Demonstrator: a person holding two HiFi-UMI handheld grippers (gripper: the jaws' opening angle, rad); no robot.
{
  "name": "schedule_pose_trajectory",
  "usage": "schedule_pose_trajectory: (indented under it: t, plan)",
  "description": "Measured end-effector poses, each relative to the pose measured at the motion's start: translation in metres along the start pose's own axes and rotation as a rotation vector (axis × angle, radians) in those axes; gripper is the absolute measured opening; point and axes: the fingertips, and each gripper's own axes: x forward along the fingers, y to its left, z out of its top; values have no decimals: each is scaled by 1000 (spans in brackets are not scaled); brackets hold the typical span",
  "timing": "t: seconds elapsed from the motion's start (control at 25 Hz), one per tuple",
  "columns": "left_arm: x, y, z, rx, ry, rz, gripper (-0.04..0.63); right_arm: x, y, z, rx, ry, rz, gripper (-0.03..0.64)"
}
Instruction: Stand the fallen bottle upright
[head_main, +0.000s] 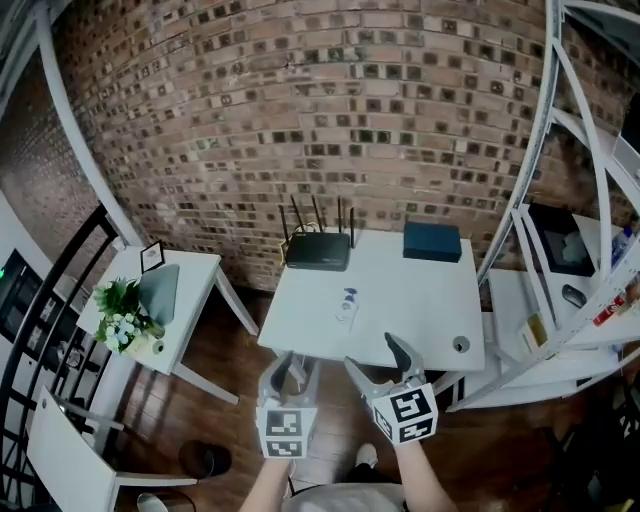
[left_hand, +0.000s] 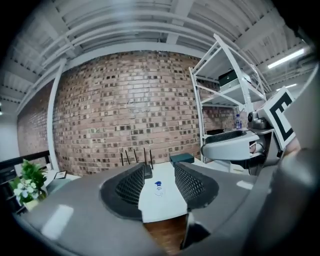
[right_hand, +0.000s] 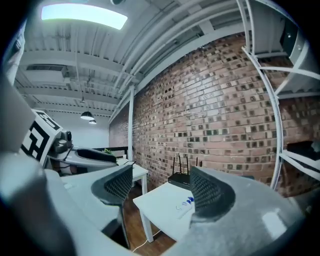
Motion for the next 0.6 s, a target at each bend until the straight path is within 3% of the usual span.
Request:
schedule_pose_trajectory:
  t: [0.12, 0.28, 0.36, 0.6]
  plan:
    - [37, 2, -8, -12, 45, 2, 210, 25, -26, -21, -35, 64, 0, 344]
    - [82, 11, -24, -26, 123, -31, 210, 62, -62, -48, 43, 127, -4, 344]
    - [108, 21, -32, -55, 140, -54, 209, 82, -75, -59, 22, 160, -17, 344]
    - [214, 34, -45, -38, 173, -199, 210, 142, -127, -77, -54, 303, -94, 344]
